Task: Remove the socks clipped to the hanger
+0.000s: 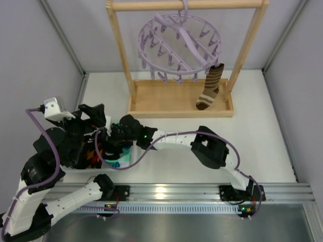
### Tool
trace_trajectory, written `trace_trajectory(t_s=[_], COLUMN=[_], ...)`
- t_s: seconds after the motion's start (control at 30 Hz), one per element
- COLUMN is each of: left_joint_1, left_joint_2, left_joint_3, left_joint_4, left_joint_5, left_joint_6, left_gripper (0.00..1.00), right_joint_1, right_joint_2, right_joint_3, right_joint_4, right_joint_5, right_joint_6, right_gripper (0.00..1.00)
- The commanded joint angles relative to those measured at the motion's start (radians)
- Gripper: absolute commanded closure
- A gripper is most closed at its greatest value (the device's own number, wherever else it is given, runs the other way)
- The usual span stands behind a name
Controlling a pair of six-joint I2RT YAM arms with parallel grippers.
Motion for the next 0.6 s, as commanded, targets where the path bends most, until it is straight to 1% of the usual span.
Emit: trace_trajectory(t_s=[0.0, 0.1, 0.13, 0.17, 0.2, 0.23, 0.27, 0.3, 0.43, 0.5, 0.57], left_joint_1=[-0.001, -0.001, -0.001, -0.001, -0.001, -0.001, -0.001, -0.001, -0.001, -0.001, -0.001], left_joint_2=[-0.005, -0.015, -0.018, -0.022, -0.025, -0.027, -0.031, -0.032, -0.036, -0.038, -0.036], left_joint_3=[0.021, 0.011, 0.001, -0.002, -0.005, -0.011, -0.014, -0.019, -0.029, -0.032, -0.032], left_joint_4=[-0.019, -0.022, -0.022, -0.020, -0.020, -0.020, -0.020, -0.022, -0.020, -0.020, -0.020], left_joint_5=[-0.002, -0.008, -0.010, -0.010, -0.010, -0.007, -0.007, -0.007, 0.005, 0.010, 0.013], left_joint_6=[0.022, 0.025, 0.022, 0.014, 0.012, 0.012, 0.008, 0.006, 0.003, 0.002, 0.002], left_gripper=[0.02, 0.02, 0.02, 0.02, 0.02, 0.02, 0.02, 0.02, 0.02, 0.02, 0.02], right_joint_1=[0.007, 0.010, 0.011, 0.011, 0.011, 0.011, 0.010, 0.011, 0.007, 0.002, -0.006], right_joint_2=[0.125, 0.168, 0.166, 0.156, 0.139, 0.098, 0.074, 0.032, -0.074, -0.143, -0.194], right_joint_3=[0.073, 0.068, 0.068, 0.064, 0.047, 0.038, 0.030, 0.022, 0.005, -0.025, -0.060], right_joint_4=[-0.112, -0.106, -0.112, -0.111, -0.103, -0.100, -0.100, -0.100, -0.115, -0.120, -0.123], right_joint_5=[-0.012, 0.000, -0.010, -0.012, -0.012, -0.013, -0.015, -0.015, -0.021, -0.021, -0.018], right_joint_6=[0.047, 0.078, 0.079, 0.082, 0.085, 0.082, 0.078, 0.072, 0.062, 0.061, 0.059], right_gripper=[1.00, 1.00, 0.99, 0.95, 0.79, 0.72, 0.66, 0.54, 0.36, 0.33, 0.28])
